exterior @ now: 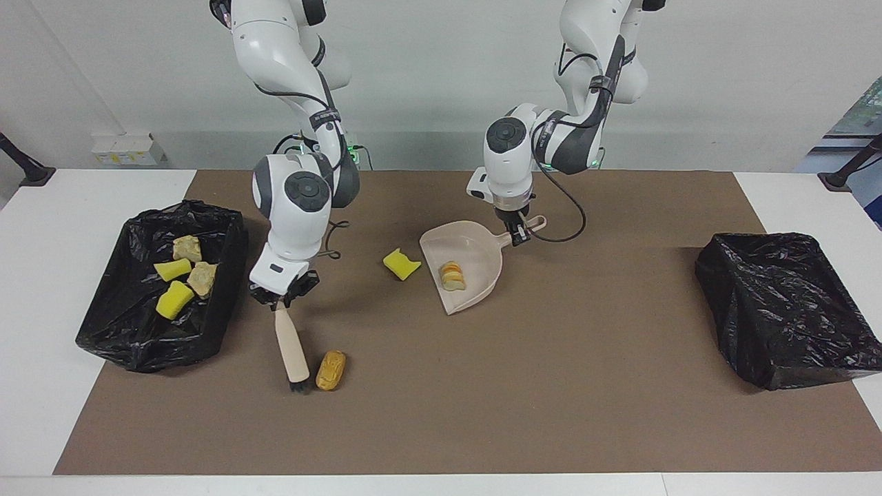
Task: Sweep and dump trash in bin
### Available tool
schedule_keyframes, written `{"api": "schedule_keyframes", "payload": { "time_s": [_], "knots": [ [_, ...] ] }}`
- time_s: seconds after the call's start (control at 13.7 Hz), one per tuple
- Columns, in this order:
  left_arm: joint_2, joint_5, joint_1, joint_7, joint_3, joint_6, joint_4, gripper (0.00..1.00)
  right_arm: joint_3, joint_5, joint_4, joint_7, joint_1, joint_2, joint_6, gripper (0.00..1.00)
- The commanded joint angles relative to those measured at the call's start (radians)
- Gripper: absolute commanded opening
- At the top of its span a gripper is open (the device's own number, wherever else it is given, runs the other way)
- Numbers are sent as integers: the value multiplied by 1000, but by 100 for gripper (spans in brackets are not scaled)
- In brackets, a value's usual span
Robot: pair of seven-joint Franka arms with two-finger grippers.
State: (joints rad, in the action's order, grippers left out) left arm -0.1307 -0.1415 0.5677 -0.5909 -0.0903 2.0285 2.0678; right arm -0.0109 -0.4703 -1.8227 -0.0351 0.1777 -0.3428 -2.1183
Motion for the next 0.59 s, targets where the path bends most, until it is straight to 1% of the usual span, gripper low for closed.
{"api": "schedule_keyframes", "payload": {
  "time_s": [0.0, 0.29, 0.51],
  "knots": [
    [34, -15, 9, 22, 7, 7, 41, 0, -38, 62, -18, -26, 17, 18, -2, 0],
    [34, -13, 6, 83, 7, 13, 41, 0, -125, 165, -93, -51, 28, 59, -3, 0],
    [31, -13, 3, 85, 7, 16, 41, 0, -194, 183, -128, -95, 29, 87, 0, 0]
  ]
}}
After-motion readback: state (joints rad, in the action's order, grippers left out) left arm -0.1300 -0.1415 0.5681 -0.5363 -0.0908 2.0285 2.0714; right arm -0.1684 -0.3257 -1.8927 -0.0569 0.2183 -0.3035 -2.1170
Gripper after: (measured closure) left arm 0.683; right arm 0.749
